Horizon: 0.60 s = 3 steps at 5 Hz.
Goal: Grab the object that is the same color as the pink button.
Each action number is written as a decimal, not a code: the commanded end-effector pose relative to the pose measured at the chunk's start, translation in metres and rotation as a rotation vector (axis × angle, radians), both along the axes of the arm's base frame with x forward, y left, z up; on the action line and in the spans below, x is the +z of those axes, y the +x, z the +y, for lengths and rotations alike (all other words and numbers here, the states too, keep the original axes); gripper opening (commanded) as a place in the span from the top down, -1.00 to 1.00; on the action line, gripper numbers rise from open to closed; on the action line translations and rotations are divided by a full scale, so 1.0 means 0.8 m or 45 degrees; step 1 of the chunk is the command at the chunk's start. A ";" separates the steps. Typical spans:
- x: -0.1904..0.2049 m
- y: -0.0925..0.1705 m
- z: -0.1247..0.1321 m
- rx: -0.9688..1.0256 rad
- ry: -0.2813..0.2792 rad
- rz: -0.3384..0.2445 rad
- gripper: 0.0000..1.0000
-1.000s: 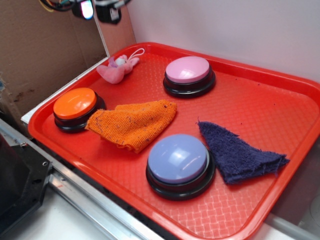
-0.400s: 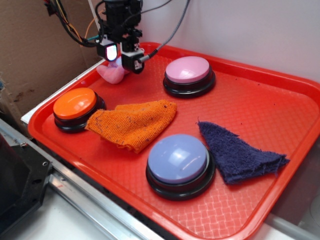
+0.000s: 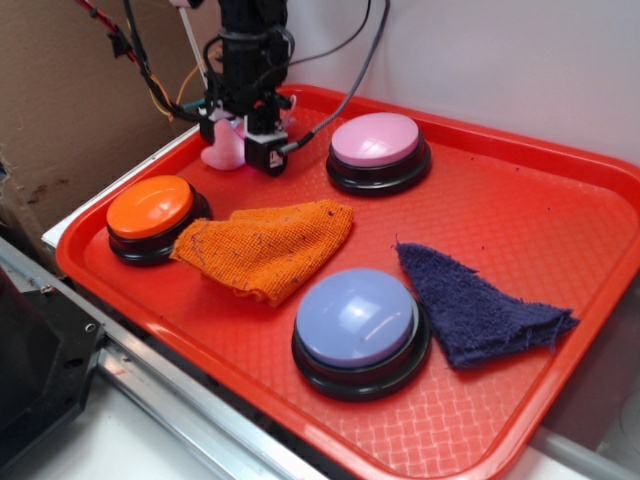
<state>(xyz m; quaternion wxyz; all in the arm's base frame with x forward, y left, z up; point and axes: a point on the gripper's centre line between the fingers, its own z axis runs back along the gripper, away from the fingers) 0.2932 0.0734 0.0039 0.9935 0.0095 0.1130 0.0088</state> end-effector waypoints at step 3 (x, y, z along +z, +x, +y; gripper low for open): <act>0.055 -0.022 -0.007 0.040 0.010 -0.183 1.00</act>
